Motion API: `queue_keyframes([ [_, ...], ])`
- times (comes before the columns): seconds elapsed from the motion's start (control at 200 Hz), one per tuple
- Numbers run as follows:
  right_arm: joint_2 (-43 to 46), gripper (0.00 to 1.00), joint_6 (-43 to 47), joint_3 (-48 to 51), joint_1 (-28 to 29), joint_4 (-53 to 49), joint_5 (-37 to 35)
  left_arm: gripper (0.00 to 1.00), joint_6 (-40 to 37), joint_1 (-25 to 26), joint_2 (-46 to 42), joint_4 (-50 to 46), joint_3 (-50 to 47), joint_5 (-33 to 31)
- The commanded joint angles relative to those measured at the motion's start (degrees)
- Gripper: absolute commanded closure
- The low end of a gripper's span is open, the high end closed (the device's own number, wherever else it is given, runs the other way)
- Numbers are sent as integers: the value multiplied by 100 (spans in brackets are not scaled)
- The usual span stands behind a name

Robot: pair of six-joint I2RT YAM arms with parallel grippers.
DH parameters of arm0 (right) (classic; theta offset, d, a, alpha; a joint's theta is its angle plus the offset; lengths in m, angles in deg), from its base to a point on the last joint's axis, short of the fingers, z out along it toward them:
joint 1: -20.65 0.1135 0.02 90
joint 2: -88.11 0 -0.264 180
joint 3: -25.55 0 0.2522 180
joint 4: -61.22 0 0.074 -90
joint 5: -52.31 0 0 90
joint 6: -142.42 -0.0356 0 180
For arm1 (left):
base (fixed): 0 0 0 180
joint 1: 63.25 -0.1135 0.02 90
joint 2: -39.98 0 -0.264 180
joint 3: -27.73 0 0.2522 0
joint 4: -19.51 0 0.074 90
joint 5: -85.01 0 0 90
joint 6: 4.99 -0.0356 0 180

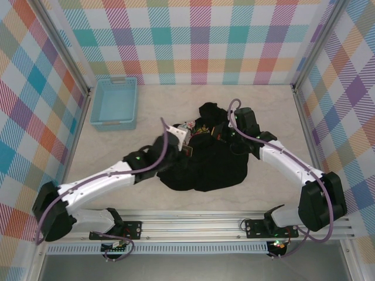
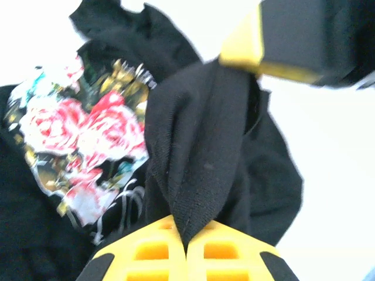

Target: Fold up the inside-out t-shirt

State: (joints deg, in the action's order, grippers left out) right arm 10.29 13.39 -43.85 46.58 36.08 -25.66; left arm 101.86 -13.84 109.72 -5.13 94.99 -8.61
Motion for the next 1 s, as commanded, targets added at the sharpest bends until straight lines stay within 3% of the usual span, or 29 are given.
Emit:
queue_keyframes([
  [0.0, 89, 100, 698, -417, 13, -474, -337, 100, -20, -418, -291, 402, -236, 1780],
  [0.155, 303, 100, 1259, -807, 8, -1018, -684, 100, 306, -1072, -574, 698, -670, 2632],
  [0.225, 417, 100, 1467, -936, 8, -1144, -779, 100, 82, -1213, -524, 368, -611, 2923],
  [0.295, 502, 100, 1615, -1038, 8, -1188, -799, 100, -261, -1214, -344, -404, -390, 2564],
  [0.375, 598, 100, 1676, -1085, 13, -1156, -755, 100, -357, -1207, -70, -1439, -192, 1412],
  [0.455, 696, 100, 1553, -912, 8, -756, -277, 100, -267, -1205, 99, -1712, -190, 434],
  [0.57, 651, 100, 1118, -684, 8, -196, 623, 100, -173, -1197, 320, -1732, -121, -240],
  [0.82, 716, 100, 741, -527, 13, 195, 900, 88, -269, -1198, 945, -1708, -79, -171],
  [0.995, 709, 100, 977, -731, 8, -302, 250, 73, -137, -1197, 1007, -1797, -115, 15],
])
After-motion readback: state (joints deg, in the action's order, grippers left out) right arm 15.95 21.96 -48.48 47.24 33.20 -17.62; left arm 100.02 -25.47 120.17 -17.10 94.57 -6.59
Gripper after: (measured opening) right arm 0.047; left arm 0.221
